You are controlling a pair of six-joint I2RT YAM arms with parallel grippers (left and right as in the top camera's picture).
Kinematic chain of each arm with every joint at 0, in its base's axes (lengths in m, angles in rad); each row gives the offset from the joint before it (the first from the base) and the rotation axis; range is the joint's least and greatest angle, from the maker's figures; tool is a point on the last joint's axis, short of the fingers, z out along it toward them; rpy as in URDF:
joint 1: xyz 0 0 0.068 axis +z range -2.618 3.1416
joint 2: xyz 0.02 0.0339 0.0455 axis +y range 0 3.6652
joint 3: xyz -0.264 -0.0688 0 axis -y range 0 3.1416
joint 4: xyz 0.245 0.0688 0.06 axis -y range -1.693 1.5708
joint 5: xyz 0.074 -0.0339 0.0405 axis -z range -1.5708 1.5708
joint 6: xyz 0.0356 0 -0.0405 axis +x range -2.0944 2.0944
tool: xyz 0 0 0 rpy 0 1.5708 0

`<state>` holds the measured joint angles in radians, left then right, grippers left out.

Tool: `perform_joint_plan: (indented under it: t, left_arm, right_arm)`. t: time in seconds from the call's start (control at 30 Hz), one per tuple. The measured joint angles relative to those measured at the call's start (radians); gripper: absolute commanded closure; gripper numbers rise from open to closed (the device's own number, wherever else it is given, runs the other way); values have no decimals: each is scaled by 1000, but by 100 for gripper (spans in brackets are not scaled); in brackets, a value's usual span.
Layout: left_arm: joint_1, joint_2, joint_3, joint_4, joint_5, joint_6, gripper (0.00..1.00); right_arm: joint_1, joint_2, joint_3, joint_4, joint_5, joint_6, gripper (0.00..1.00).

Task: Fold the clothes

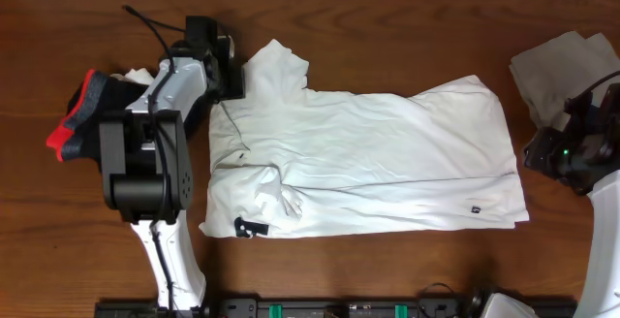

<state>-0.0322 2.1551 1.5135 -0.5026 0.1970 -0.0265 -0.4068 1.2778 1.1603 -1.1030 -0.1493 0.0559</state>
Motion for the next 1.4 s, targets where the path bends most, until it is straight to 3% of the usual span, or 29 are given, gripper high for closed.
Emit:
perform_joint_plan:
  t: [0.1, 0.33, 0.63, 0.93, 1.2, 1.4]
  left_arm:
    - [-16, 2, 0, -14, 1, -2, 92]
    - [-35, -11, 1, -66, 6, -16, 94]
    - [-34, -200, 1, -124, 6, -56, 94]
    - [-34, -235, 6, -145, 6, -93, 94]
    - [-42, -235, 6, -145, 6, -105, 94]
    - [-65, -235, 6, -145, 6, -105, 94]
  right_arm:
    - [0, 0, 0, 2, 0, -2, 62]
    - [0, 4, 0, 49, -1, -5, 68]
    - [32, 135, 0, 278, -32, -14, 54]
    - [126, 446, 0, 663, -71, -24, 41]
    - [138, 687, 0, 924, -130, -24, 38]
    - [142, 752, 1, 1019, -155, -22, 39]
